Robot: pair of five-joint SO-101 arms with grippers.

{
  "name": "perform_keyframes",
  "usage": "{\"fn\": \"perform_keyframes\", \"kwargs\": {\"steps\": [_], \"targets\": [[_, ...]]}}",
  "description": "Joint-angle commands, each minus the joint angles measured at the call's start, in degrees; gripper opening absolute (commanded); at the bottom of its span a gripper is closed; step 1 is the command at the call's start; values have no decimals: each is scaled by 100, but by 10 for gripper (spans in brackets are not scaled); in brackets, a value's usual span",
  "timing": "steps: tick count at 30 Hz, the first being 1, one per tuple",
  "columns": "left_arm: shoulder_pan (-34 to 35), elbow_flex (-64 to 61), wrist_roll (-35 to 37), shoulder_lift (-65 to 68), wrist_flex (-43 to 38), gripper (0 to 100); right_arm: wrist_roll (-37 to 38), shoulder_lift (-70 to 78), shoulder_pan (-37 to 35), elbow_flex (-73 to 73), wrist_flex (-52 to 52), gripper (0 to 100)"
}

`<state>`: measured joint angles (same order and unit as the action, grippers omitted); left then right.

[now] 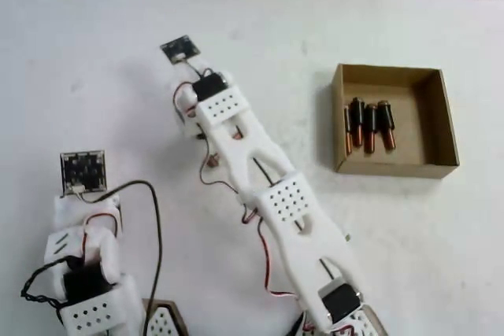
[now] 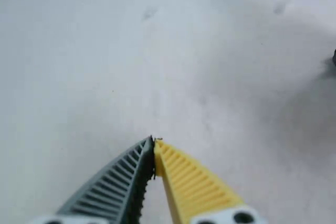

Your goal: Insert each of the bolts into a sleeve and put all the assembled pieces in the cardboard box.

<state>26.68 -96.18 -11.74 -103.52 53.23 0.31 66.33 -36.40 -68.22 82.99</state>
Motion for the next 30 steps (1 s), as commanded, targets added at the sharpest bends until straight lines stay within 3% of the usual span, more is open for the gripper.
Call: {"fn": "perform_keyframes", "kwargs": {"steps": [1,7,15,21,30], "targets": [[-171,211,-62,-4,-18,23,97,-48,40,-246,180,17],[-171,202,-62,-4,-18,23,589,-400,31,-255,778,18],[-171,202,-70,-4,-18,23,651,-1481,66,-255,1798,18],[-171,202,-70,-4,-18,23,651,-2167,295,-176,1842,18],[-171,202,-70,-4,-18,24,659,-3653,637,1609,1842,17]]}}
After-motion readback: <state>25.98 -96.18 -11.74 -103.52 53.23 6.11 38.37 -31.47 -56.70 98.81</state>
